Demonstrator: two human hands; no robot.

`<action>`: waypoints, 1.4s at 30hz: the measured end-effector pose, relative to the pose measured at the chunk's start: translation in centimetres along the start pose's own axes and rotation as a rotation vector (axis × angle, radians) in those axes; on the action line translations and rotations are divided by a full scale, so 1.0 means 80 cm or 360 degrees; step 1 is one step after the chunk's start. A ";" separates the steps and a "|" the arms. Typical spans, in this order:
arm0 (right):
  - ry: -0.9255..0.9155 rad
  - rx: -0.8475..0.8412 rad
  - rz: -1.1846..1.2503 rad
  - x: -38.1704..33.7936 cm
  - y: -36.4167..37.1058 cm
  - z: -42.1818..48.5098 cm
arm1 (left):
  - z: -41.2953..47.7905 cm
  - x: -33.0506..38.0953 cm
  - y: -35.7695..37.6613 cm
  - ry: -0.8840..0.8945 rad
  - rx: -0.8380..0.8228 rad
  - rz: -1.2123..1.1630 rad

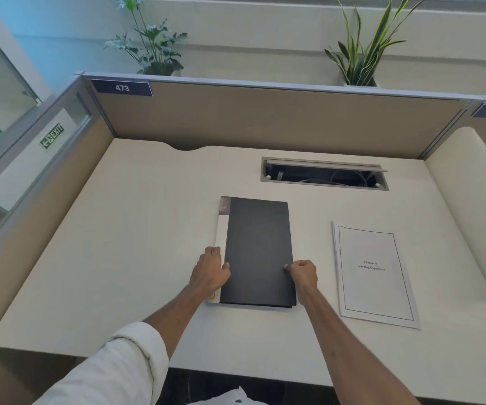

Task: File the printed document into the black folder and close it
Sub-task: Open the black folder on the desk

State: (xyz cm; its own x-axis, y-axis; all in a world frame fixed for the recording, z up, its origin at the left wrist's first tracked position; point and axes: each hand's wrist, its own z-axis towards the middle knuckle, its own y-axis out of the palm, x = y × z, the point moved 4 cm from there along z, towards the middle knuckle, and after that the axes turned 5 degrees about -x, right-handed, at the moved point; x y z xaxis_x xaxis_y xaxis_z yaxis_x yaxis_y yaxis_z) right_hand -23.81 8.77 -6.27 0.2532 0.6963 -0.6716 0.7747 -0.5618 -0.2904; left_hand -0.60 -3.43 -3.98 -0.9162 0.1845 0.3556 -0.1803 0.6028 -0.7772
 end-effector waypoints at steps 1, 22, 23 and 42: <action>0.0010 0.0020 0.0037 -0.002 -0.002 -0.002 | 0.001 -0.001 -0.001 0.0003 0.0001 -0.0004; -0.1007 -0.0679 0.0423 -0.130 0.096 -0.099 | 0.009 0.043 -0.146 0.0545 0.0280 -0.1234; -0.1065 -0.0742 0.0395 -0.131 0.111 -0.106 | 0.009 0.035 -0.154 0.0571 0.0307 -0.1205; -0.1535 -0.0671 -0.1793 -0.029 0.276 -0.098 | 0.023 -0.177 -0.222 0.0079 0.0543 -0.0317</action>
State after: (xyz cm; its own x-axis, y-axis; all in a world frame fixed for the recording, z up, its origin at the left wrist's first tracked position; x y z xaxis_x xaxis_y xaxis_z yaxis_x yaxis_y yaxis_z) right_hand -2.73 -1.78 -5.74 -0.8863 0.0217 -0.4626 0.4448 0.3184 -0.8371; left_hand 14.88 -18.15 3.84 -0.8344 0.1321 0.5351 -0.4691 0.3394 -0.8153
